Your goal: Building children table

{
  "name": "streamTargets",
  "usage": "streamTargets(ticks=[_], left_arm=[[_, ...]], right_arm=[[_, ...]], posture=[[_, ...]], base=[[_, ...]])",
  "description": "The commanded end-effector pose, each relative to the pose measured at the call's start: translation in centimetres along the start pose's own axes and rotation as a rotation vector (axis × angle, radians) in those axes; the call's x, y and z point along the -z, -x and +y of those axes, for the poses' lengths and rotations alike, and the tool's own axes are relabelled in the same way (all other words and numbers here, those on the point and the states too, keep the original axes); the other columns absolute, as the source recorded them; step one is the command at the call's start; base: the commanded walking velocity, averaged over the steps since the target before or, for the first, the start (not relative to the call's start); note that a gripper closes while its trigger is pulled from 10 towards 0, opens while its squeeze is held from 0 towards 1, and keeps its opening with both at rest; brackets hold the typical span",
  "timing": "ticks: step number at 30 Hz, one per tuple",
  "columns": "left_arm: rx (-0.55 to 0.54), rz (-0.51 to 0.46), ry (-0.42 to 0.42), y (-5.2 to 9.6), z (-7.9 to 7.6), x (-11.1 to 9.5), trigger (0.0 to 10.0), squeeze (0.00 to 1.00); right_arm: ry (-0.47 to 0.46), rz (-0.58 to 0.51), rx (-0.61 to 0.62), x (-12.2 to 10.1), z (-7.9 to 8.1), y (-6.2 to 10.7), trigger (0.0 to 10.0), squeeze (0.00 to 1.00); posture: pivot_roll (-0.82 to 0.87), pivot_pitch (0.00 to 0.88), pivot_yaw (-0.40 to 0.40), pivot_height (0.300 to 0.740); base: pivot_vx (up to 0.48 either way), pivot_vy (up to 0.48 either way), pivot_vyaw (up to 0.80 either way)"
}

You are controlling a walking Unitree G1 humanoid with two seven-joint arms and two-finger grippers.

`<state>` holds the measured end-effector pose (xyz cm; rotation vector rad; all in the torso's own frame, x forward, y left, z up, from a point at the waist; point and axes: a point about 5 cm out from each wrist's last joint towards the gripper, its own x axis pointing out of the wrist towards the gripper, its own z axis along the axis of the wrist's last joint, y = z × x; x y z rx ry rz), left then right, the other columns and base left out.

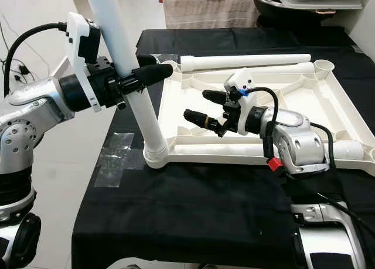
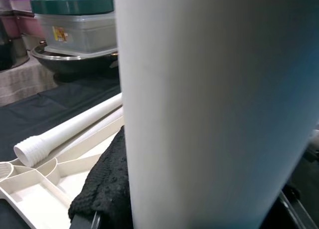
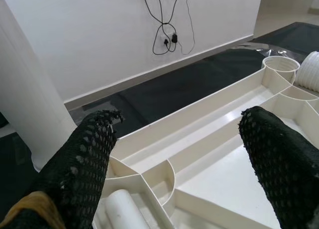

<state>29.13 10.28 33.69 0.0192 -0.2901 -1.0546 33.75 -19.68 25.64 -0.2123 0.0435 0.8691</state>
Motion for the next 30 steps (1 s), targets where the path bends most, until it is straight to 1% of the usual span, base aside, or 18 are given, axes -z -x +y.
streamTargets(ticks=[1,16,30], left_arm=[[-0.002,0.0,-0.011,0.42,-0.04,-0.21,10.0,0.0],[-0.017,0.014,-0.018,0.76,0.16,-0.14,10.0,0.0],[-0.033,0.004,-0.003,1.01,0.33,0.18,10.0,0.0]], right_arm=[[0.007,-0.001,-0.006,-0.18,0.06,-0.29,10.0,0.0],[0.004,0.001,-0.003,-0.1,0.03,-0.23,10.0,0.0],[0.007,-0.001,-0.008,-0.26,0.2,-0.23,10.0,0.0]], posture=[[0.02,0.173,0.024,0.74],[0.02,0.175,0.024,0.74],[0.01,0.179,0.021,0.74]], base=[[0.0,0.0,0.0],[0.0,0.0,0.0],[0.0,0.0,0.0]])
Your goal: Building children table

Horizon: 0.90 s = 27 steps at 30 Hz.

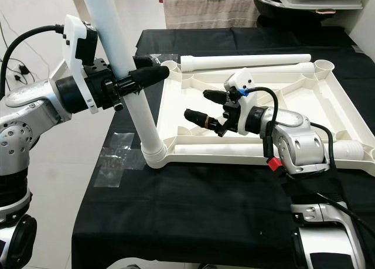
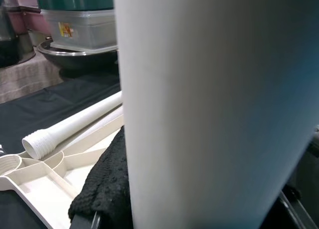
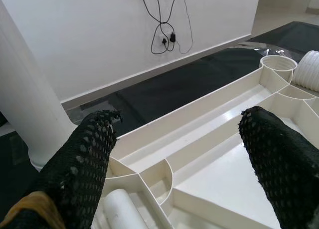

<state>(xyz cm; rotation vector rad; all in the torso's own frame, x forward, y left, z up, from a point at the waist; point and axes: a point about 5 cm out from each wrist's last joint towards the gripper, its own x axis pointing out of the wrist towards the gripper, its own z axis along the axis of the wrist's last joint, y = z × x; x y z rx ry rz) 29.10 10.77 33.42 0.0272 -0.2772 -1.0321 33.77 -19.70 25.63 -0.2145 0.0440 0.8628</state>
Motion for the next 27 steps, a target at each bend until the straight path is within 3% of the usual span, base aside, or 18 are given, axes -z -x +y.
streamTargets(ticks=[1,15,27], left_arm=[[-0.011,-0.012,0.001,0.51,0.16,-0.01,10.0,0.0],[-0.036,-0.006,-0.001,0.58,1.0,0.24,10.0,0.0],[-0.026,0.0,0.015,0.47,0.84,0.62,10.0,0.0]], right_arm=[[0.006,-0.003,-0.014,-0.27,0.23,-0.23,10.0,0.0],[0.012,-0.005,-0.013,-0.46,0.25,-0.12,10.0,0.0],[0.014,-0.003,-0.01,-0.5,0.28,-0.08,10.0,0.0]], posture=[[0.01,0.179,0.021,0.74],[0.0,0.184,0.021,0.74],[0.0,0.183,0.022,0.74]], base=[[0.0,0.0,0.0],[0.0,0.0,0.0],[0.0,0.0,0.0]])
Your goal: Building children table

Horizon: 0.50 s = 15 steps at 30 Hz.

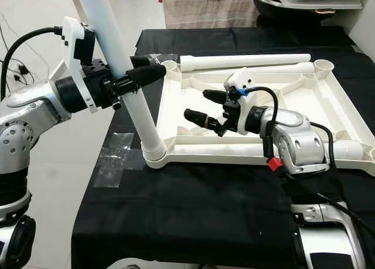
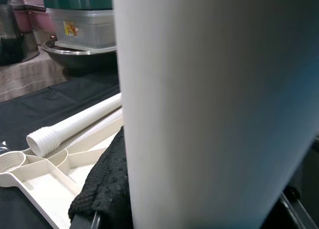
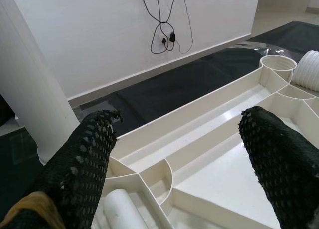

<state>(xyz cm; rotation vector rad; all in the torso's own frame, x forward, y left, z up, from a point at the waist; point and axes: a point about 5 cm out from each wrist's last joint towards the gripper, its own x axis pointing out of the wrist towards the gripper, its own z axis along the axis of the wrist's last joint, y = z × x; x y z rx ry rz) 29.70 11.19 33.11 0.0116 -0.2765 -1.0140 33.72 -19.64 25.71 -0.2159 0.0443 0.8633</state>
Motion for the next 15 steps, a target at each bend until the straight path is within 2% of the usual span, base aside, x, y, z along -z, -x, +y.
streamTargets(ticks=[1,15], left_arm=[[-0.005,0.004,0.008,0.32,0.16,0.28,10.0,0.0],[0.0,0.011,0.045,0.06,0.02,0.84,10.0,0.0]], right_arm=[[0.013,-0.003,-0.009,-0.41,0.22,-0.07,10.0,0.0],[0.018,-0.003,-0.006,-0.53,0.27,-0.08,10.0,0.0]], posture=[[0.0,0.183,0.022,0.74],[0.0,0.18,0.022,0.74]], base=[[0.0,0.0,0.0],[0.0,0.0,0.0]])
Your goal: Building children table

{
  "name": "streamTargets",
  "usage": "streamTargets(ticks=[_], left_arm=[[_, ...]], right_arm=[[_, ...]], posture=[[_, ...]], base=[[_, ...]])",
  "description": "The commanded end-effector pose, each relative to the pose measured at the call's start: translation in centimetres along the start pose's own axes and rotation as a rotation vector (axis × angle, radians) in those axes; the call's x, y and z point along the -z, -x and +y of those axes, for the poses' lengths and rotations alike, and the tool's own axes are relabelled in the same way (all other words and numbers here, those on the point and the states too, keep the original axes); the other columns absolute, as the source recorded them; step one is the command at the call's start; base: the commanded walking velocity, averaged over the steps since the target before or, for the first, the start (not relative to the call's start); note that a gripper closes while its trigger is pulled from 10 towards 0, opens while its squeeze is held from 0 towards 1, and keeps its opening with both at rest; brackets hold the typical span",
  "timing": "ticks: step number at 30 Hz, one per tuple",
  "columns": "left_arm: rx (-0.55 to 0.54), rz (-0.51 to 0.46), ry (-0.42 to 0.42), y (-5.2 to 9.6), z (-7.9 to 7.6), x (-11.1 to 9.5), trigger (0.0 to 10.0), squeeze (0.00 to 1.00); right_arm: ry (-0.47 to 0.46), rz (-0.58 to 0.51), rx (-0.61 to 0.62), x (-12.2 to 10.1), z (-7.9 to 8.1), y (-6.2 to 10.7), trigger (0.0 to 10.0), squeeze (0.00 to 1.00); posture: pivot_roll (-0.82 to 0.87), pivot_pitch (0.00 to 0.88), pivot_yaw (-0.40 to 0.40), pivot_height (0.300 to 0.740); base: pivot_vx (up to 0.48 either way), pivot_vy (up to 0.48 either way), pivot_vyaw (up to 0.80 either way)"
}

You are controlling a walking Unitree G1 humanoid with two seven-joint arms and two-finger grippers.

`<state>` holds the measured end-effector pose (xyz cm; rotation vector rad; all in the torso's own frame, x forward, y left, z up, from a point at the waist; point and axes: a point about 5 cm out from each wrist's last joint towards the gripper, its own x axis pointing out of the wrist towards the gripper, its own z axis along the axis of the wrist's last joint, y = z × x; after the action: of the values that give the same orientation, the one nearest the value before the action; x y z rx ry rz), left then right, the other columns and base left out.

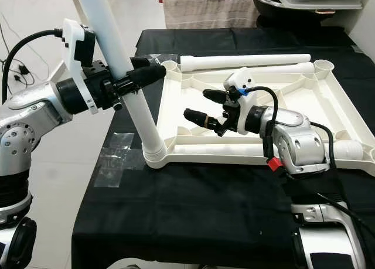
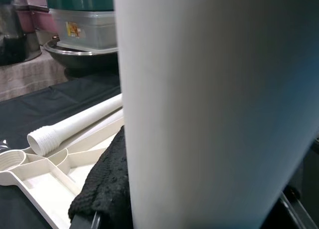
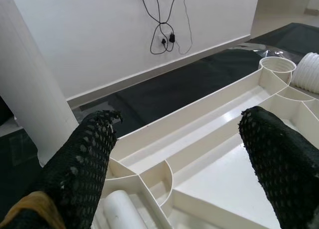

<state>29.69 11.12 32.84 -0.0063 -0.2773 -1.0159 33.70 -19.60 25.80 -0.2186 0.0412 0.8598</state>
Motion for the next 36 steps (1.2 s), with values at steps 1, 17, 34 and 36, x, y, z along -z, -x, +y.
streamTargets(ticks=[1,17,34,36], left_arm=[[0.0,0.024,0.027,0.1,0.1,0.6,10.0,0.0],[0.016,0.061,-0.002,-0.3,0.4,0.9,10.0,0.0],[0.073,0.063,-0.018,-1.0,0.0,0.6,10.0,0.0],[0.073,0.061,-0.019,-0.9,0.0,0.6,10.0,0.0]], right_arm=[[0.014,-0.002,-0.009,-0.4,0.3,-0.1,10.0,0.0],[-0.02,-0.07,-0.127,-0.9,1.2,0.4,10.0,0.0],[-0.046,-0.076,-0.249,0.1,6.0,-3.2,10.0,0.0],[-0.071,-0.077,-0.208,0.5,6.6,-4.5,10.0,0.0]], posture=[[0.0,0.178,0.022,0.74],[0.0,0.184,0.027,0.74],[0.0,0.187,0.036,0.74],[0.0,0.186,0.033,0.74]], base=[[0.0,0.0,0.0],[0.0,0.0,0.0],[0.0,0.0,0.0],[0.0,0.0,0.0]])
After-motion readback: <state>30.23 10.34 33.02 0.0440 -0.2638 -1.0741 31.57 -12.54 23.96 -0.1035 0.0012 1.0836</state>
